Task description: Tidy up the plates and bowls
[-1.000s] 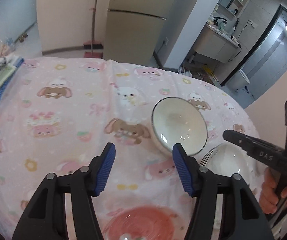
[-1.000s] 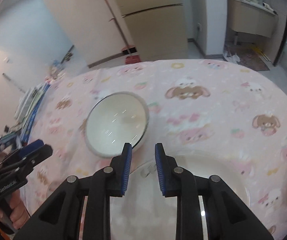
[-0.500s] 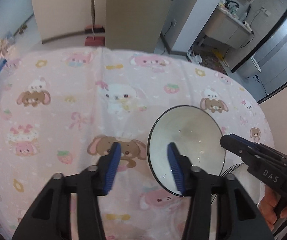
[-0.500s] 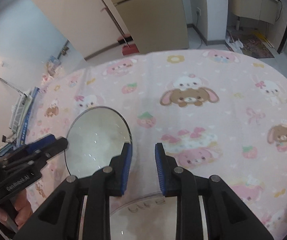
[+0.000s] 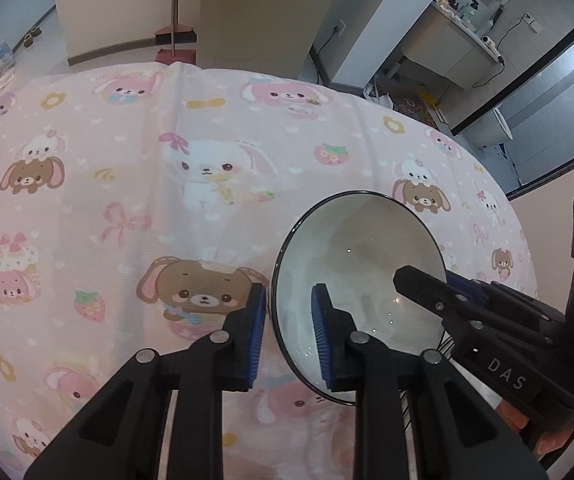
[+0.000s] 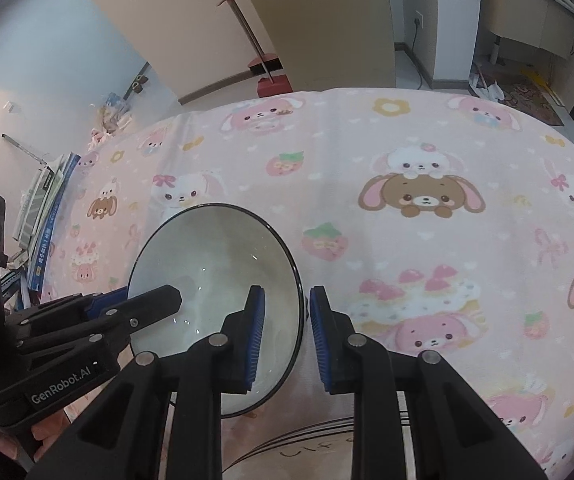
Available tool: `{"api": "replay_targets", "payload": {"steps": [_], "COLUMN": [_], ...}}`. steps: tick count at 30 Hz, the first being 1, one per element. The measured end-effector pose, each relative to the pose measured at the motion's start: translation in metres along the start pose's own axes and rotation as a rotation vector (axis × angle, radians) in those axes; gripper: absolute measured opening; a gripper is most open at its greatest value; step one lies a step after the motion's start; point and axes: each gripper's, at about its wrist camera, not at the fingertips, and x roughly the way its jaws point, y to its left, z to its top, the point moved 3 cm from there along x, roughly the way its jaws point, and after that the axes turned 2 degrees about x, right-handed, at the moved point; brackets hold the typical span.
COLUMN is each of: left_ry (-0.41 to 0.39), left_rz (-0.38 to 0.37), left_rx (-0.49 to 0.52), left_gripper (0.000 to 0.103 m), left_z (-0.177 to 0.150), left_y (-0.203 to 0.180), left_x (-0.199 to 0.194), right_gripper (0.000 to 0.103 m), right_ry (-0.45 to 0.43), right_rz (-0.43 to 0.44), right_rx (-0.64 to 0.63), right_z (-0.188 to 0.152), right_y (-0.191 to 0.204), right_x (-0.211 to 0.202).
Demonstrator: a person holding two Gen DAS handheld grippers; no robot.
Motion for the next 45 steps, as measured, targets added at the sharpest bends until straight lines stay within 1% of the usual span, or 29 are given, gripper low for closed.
{"api": "replay_targets", "payload": {"steps": [3,6,8,9,10,12,15,16,17,18,19,20,21,22,24,25,27,28,29,30,31,32,36,38,40,41,42,44,45], "left_ry": [-0.012,-0.069,-0.099,-0.115,-0.128,-0.145,-0.153,-0.146,-0.137,-0.129,-0.122,-0.117,-0.109,-0.095,-0.052,-0.029,0.005,0.027,0.053,0.089,0.126,0.143,0.150,0.156,0.156,0.161,0.168,0.196,0.212], "left_rz": [0.020,0.073,0.104,0.106,0.093,0.058,-0.014,-0.049,-0.083,-0.106,-0.127,-0.143,-0.157,-0.166,-0.193,-0.207,-0.225,-0.231,-0.239,-0.253,-0.272,-0.278,-0.234,-0.207,-0.200,-0.195,-0.189,-0.184,-0.188], "left_rx": [0.016,0.045,0.064,0.070,0.082,0.120,0.195,0.223,0.251,0.275,0.309,0.343,0.378,0.405,0.452,0.469,0.491,0.499,0.501,0.496,0.486,0.479,0.482,0.471,0.468,0.468,0.468,0.473,0.477], "left_gripper": [0.022,0.022,0.022,0.022,0.022,0.022,0.024,0.025,0.029,0.034,0.039,0.046,0.048,0.048,0.049,0.050,0.055,0.056,0.059,0.059,0.059,0.059,0.063,0.063,0.063,0.060,0.047,0.030,0.030], "left_z": [0.001,0.000,-0.003,-0.006,-0.008,-0.013,-0.022,-0.026,-0.031,-0.034,-0.039,-0.044,-0.050,-0.055,-0.066,-0.071,-0.080,-0.084,-0.089,-0.093,-0.096,-0.098,-0.098,-0.095,-0.093,-0.092,-0.092,-0.094,-0.096], "left_y": [-0.001,-0.003,-0.006,-0.010,-0.016,-0.036,-0.081,-0.100,-0.119,-0.137,-0.159,-0.179,-0.203,-0.223,-0.264,-0.285,-0.321,-0.337,-0.351,-0.362,-0.372,-0.379,-0.402,-0.407,-0.409,-0.410,-0.411,-0.414,-0.417], "left_x": [-0.004,-0.019,-0.032,-0.041,-0.047,-0.060,-0.071,-0.072,-0.071,-0.069,-0.066,-0.061,-0.054,-0.046,-0.026,-0.015,0.005,0.015,0.025,0.034,0.043,0.048,0.066,0.076,0.081,0.084,0.087,0.093,0.097], "right_gripper": [0.025,0.025,0.025,0.025,0.025,0.025,0.025,0.025,0.025,0.025,0.025,0.025,0.025,0.025,0.025,0.025,0.025,0.025,0.025,0.025,0.025,0.025,0.026,0.031,0.033,0.033,0.033,0.033,0.033], "right_ry": [-0.008,-0.030,-0.073,-0.094,-0.124,-0.154,-0.190,-0.206,-0.216,-0.225,-0.234,-0.240,-0.247,-0.254,-0.246,-0.234,-0.224,-0.220,-0.219,-0.220,-0.219,-0.215,-0.206,-0.210,-0.202,-0.200,-0.194,-0.176,-0.169], "right_rz": [0.007,0.003,-0.014,-0.022,-0.032,-0.037,-0.042,-0.057,-0.067,-0.078,-0.110,-0.140,-0.173,-0.220,-0.274,-0.300,-0.319,-0.336,-0.344,-0.340,-0.315,-0.299,-0.259,-0.206,-0.196,-0.202,-0.210,-0.209,-0.204], "right_rx": [0.008,0.014,0.011,0.008,-0.002,-0.008,-0.004,0.006,0.015,0.028,0.056,0.079,0.104,0.139,0.190,0.240,0.303,0.349,0.377,0.406,0.434,0.452,0.478,0.480,0.482,0.485,0.484,0.474,0.473], "right_z": [0.000,-0.001,-0.005,-0.008,-0.013,-0.022,-0.043,-0.054,-0.062,-0.070,-0.082,-0.090,-0.098,-0.110,-0.125,-0.137,-0.152,-0.162,-0.169,-0.176,-0.183,-0.188,-0.197,-0.197,-0.194,-0.194,-0.192,-0.188,-0.187], "right_y": [-0.004,-0.010,-0.017,-0.021,-0.028,-0.038,-0.066,-0.083,-0.095,-0.109,-0.133,-0.150,-0.168,-0.196,-0.232,-0.260,-0.293,-0.317,-0.330,-0.343,-0.356,-0.364,-0.389,-0.395,-0.396,-0.397,-0.398,-0.399,-0.399], "right_x": [-0.005,-0.019,-0.039,-0.049,-0.066,-0.088,-0.129,-0.146,-0.158,-0.169,-0.185,-0.195,-0.206,-0.219,-0.232,-0.239,-0.247,-0.252,-0.255,-0.258,-0.259,-0.259,-0.253,-0.248,-0.237,-0.235,-0.232,-0.223,-0.220]}}
